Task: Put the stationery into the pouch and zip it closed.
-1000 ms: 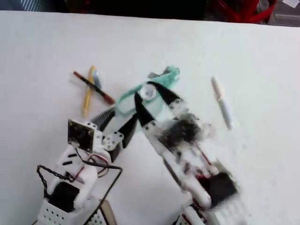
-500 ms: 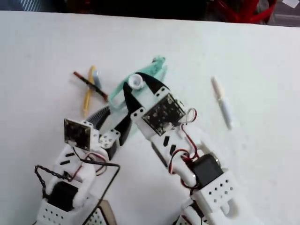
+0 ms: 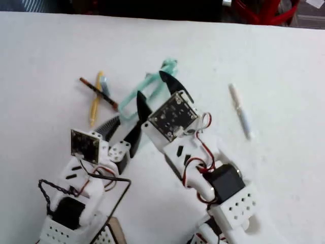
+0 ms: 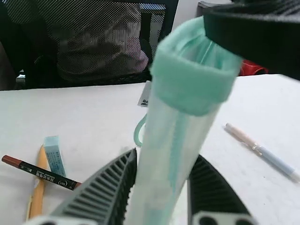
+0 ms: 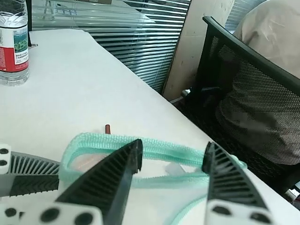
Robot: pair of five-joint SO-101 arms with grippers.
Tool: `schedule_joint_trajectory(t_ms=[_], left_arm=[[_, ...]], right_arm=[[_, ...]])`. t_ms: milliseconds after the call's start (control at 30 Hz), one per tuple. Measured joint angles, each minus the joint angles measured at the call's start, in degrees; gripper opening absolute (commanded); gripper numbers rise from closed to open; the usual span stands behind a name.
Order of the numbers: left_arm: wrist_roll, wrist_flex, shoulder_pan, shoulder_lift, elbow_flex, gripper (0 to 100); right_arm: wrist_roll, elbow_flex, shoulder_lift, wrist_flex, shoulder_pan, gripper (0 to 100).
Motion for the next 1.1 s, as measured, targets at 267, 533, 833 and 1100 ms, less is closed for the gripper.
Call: schedule_joint_trajectory(t_ms=[267,533,833,1100], left_arm=[[0.0,-0.09,-0.09,0.0,0.0,14],[0.0,-0.09,-0.09,0.0,0.0,14],[0.0,-0.09,-0.09,0.0,0.0,14],[-1.67,-0.18,2.73,-0.62,1.05,14]], right_arm=[[-0.35,-8.53,0.18,6.77,9.76,20.5],[-1.05,-9.58,5.98,12.31,33.85,20.4],[7.3,-18.2,39.47,12.84,42.64,20.4],[7.91,-41.05,73.58,14.95,45.27,20.4]])
